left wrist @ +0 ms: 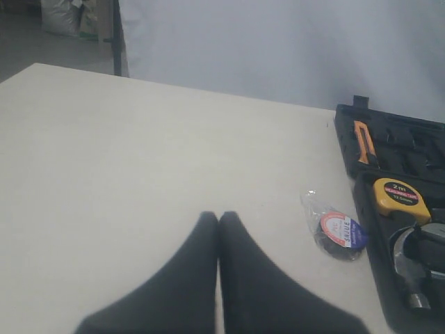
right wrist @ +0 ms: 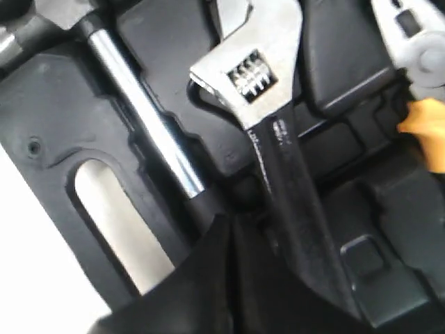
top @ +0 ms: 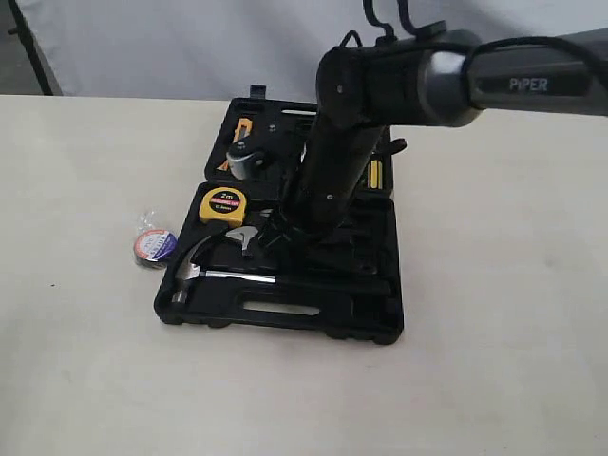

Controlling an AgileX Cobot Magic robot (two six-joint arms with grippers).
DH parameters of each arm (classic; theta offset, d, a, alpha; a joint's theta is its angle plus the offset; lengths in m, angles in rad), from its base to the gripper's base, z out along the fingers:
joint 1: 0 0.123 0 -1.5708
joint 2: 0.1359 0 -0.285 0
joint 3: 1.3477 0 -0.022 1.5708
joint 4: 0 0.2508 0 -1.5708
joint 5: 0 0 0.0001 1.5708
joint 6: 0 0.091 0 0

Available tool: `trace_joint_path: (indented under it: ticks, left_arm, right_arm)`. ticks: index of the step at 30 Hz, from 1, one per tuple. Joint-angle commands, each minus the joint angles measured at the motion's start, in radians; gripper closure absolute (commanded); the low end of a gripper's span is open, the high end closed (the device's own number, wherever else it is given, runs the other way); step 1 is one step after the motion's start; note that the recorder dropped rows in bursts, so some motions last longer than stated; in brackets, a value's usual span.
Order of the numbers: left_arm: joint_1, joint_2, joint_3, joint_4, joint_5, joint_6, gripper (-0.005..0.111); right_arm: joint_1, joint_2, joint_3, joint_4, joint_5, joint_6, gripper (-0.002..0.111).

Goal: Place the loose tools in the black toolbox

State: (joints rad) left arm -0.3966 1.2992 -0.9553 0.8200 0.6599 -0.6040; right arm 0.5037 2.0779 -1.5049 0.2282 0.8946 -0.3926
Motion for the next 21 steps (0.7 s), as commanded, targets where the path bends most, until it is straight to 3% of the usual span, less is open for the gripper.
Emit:
trace_joint_path:
  ticks: [1, 10, 21]
  left_arm:
    - [0.003, -0.008, 0.009, -0.014, -0.017, -0.01, 0.105]
    - [0.003, -0.008, 0.009, -0.014, -0.017, -0.01, 0.105]
    - [0.003, -0.008, 0.009, -0.014, -0.017, -0.01, 0.105]
  right_arm:
    - [-0.01, 0.056, -0.005, -0.031, -0.007, -0.023, 0.109]
    - [-0.01, 0.087, -0.005, -0.252, -0.025, -0.026, 0.109]
    - [-0.01, 0.012, -0.007, -0.202, -0.016, -0.027, 0.109]
